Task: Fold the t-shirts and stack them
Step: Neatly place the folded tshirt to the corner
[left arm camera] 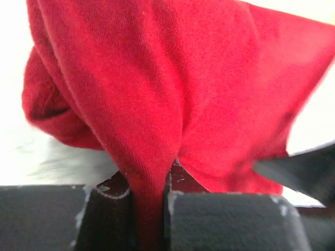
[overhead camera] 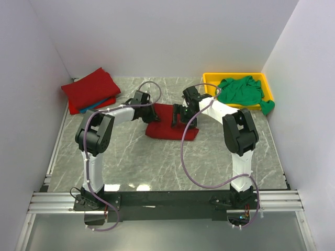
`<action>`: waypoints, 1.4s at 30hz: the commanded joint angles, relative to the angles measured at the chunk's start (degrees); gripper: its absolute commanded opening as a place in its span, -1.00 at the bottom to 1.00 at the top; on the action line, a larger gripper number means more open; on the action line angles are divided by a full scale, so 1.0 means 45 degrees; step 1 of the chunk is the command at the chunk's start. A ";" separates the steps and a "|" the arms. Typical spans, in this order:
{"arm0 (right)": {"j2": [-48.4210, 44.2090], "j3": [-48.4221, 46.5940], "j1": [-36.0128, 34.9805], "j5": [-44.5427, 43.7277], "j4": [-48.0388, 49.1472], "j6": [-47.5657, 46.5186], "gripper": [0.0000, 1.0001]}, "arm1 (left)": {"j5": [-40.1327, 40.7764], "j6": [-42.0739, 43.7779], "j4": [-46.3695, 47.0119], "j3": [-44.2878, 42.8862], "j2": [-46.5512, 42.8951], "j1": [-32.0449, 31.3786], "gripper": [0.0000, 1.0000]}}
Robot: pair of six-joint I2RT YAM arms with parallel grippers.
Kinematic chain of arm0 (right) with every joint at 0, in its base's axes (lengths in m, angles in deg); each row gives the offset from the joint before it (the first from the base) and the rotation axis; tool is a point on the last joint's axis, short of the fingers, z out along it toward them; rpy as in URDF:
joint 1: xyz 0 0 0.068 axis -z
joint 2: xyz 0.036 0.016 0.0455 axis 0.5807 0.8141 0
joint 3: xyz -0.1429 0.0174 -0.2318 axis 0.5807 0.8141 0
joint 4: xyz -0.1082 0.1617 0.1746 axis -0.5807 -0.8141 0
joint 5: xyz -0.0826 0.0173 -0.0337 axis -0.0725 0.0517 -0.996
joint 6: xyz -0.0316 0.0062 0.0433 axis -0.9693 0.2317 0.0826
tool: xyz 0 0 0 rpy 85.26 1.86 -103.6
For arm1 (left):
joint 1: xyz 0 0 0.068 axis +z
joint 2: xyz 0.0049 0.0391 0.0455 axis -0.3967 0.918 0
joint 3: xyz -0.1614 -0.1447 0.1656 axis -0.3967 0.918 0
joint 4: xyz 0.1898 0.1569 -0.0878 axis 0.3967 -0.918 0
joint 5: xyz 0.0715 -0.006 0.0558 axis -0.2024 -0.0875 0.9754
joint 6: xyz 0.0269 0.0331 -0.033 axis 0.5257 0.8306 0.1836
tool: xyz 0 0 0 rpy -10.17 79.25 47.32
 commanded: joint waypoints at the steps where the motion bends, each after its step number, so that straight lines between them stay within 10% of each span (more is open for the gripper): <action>1: -0.0537 -0.0706 0.0003 -0.1066 -0.2076 -0.0685 0.76 | 0.2923 0.1922 -0.4628 -0.2203 0.0296 0.0667 -0.99; 17: -0.1398 -0.1743 0.0530 -0.1577 -0.3954 -0.1661 0.77 | 0.5735 0.6414 -1.0692 -1.1703 0.2795 0.2055 -0.99; 42: -0.1164 -0.1744 0.1058 -0.0913 -0.4072 -0.2267 0.76 | 0.2067 0.6887 -0.6691 -1.4694 0.1879 0.5979 -0.99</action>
